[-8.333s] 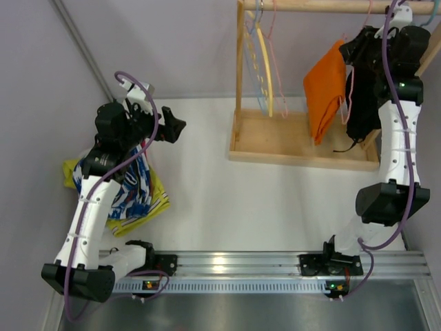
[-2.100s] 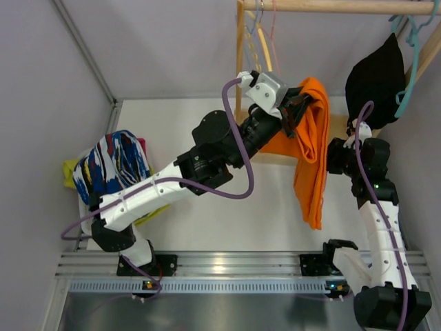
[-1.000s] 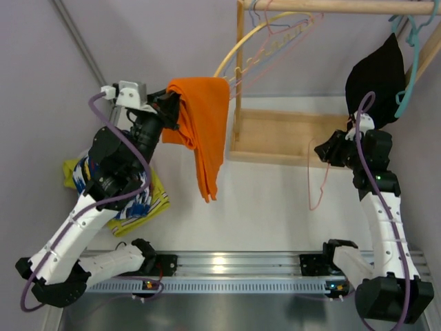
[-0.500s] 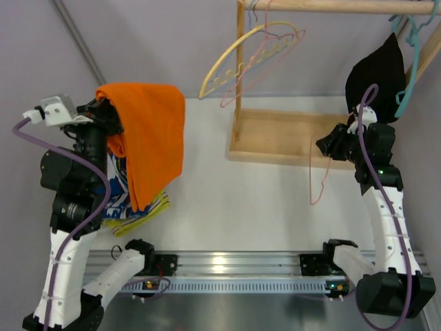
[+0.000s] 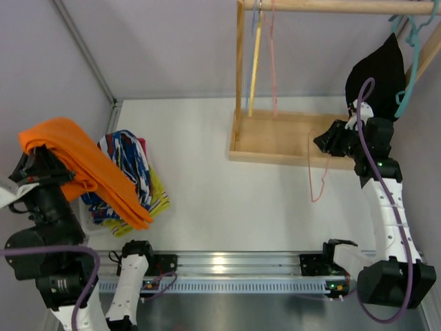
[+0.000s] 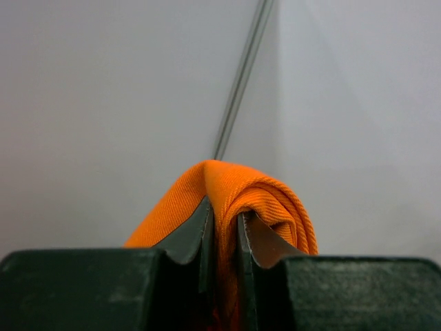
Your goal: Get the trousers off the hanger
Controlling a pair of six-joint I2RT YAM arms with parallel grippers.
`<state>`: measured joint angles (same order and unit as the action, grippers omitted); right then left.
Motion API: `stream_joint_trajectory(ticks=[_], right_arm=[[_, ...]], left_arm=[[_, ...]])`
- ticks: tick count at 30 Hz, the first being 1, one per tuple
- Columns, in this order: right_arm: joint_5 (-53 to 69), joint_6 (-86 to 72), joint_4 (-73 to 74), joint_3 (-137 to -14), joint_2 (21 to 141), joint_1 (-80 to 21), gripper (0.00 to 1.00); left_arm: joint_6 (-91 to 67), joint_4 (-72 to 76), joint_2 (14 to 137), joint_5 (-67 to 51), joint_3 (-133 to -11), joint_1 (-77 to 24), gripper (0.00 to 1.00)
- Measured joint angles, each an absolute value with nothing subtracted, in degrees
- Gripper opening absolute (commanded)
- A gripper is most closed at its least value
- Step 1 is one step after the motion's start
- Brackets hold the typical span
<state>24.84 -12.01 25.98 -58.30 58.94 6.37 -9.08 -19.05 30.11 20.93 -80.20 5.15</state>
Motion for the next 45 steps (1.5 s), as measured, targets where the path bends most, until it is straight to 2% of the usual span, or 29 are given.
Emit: stream_joint_trajectory(ticks=[13, 26, 36, 45], right_arm=[[27.62, -11.60, 25.87, -58.46, 60.66, 6.37, 0.00], [28.56, -12.16, 25.08, -61.32, 63.37, 6.09, 0.00], [28.29, -12.62, 25.04, -61.32, 63.22, 6.09, 0.00], [28.18, -13.65, 26.26, -64.58, 62.59, 6.07, 0.00]], left_arm=[[-3.62, -31.75, 25.98, 26.59, -89.91, 14.66, 0.00], [10.20, -34.96, 26.48, 36.27, -85.45, 14.98, 0.00], [9.52, -33.89, 38.89, 31.44, -73.89, 15.05, 0.00], [0.91, -26.41, 51.22, 19.62, -66.52, 15.07, 0.00]])
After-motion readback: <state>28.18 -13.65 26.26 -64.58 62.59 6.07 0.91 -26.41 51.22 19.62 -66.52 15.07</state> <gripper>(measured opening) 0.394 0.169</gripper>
